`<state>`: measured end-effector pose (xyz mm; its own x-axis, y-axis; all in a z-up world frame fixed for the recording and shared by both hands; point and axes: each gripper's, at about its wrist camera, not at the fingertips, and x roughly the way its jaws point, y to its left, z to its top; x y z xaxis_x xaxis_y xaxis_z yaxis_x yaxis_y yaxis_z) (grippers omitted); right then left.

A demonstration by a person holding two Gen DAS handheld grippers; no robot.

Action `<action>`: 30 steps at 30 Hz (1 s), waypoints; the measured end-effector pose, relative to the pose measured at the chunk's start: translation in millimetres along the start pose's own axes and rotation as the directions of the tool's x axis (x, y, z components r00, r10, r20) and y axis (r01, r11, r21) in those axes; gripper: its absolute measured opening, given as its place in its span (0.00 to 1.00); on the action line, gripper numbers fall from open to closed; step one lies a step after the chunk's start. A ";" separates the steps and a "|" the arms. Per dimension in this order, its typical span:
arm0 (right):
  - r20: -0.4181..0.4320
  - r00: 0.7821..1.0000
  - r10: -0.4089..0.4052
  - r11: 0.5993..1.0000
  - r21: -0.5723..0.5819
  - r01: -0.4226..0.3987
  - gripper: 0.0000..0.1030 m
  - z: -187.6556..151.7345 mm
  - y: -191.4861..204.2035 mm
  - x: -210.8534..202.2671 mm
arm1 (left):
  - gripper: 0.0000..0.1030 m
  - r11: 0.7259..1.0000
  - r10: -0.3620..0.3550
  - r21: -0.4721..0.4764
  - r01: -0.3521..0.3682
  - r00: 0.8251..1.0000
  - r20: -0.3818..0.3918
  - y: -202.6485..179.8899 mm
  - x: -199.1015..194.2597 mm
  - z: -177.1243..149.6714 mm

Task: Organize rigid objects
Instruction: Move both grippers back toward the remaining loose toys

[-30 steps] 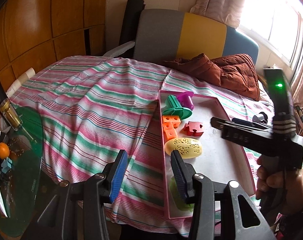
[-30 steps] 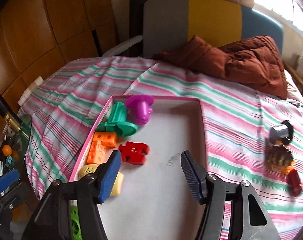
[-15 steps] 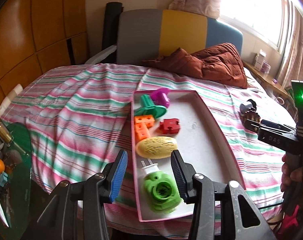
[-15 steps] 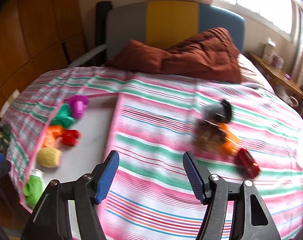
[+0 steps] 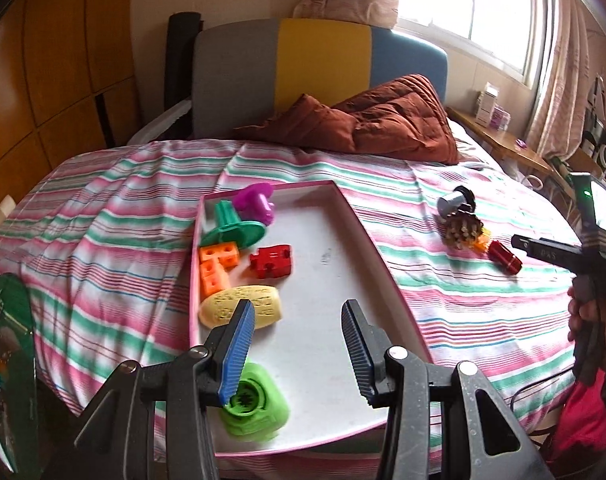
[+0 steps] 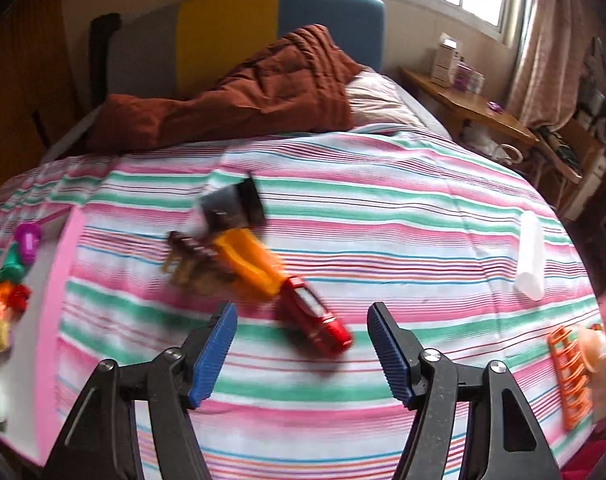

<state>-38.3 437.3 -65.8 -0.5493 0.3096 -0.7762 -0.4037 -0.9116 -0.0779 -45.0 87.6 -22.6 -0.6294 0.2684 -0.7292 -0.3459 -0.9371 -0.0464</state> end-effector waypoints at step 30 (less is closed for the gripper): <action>-0.036 0.993 0.113 0.952 0.290 -0.097 0.71 -17.8 -85.8 24.3 | 0.46 0.956 -0.259 0.102 0.275 0.954 -0.151 -128.5 81.2 40.4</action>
<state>-4.0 518.2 -89.0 -0.5647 0.1951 -0.8019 -0.5428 -0.8197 0.1828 -79.7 238.8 -48.3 -0.4057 0.4647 -0.7871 -0.5746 -0.7993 -0.1758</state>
